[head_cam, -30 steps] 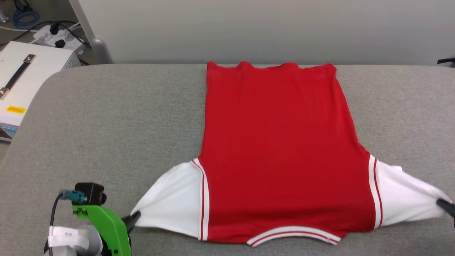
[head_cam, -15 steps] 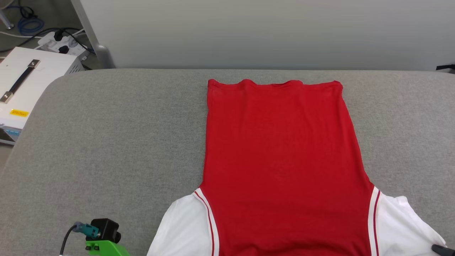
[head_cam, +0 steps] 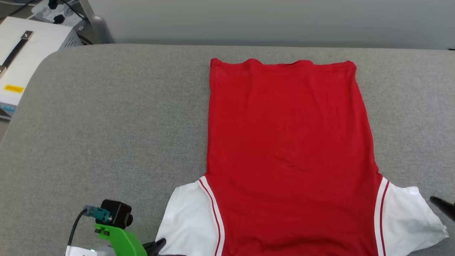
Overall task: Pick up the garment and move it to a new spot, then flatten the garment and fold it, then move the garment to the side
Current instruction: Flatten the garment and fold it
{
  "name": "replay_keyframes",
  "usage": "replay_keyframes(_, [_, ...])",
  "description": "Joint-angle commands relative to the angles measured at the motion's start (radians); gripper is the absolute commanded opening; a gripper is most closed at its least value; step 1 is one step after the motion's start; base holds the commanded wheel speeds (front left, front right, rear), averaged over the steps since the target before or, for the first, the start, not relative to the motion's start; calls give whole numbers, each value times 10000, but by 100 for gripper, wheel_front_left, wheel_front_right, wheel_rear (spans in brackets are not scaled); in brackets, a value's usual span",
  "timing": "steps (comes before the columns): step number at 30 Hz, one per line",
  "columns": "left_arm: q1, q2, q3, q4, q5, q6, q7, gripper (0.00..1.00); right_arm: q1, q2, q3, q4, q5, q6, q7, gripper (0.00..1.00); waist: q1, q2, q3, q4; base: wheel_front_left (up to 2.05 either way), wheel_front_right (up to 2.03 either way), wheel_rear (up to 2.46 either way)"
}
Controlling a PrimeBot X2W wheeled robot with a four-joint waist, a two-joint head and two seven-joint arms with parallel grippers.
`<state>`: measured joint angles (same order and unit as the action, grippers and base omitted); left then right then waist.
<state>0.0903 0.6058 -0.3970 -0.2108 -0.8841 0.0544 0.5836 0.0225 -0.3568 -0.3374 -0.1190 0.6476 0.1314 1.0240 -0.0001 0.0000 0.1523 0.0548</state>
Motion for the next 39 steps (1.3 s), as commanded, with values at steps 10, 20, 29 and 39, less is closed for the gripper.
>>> replay_keyframes(10, [-773,193,-358,-1964,900,397,447,0,-3639,-655,588,-673,-114,-7,1348,100,1,0,2372,964,0,0,0])
replay_keyframes(20, [-1744,-390,-888,-2681,1818,382,121,0,-8469,-1406,1274,1601,-1673,-7,2569,100,1,0,4519,2306,0,0,0])
replay_keyframes(29, [-2221,-886,-1254,-2396,2045,167,-215,0,-10103,-1985,1680,3578,-2386,-7,2213,100,1,0,5108,2963,0,0,0])
replay_keyframes(39, [-2416,-1074,-1369,-2082,2103,73,-429,0,-10321,-2365,2658,4674,-2513,-7,2141,100,1,0,5252,3136,0,0,0])
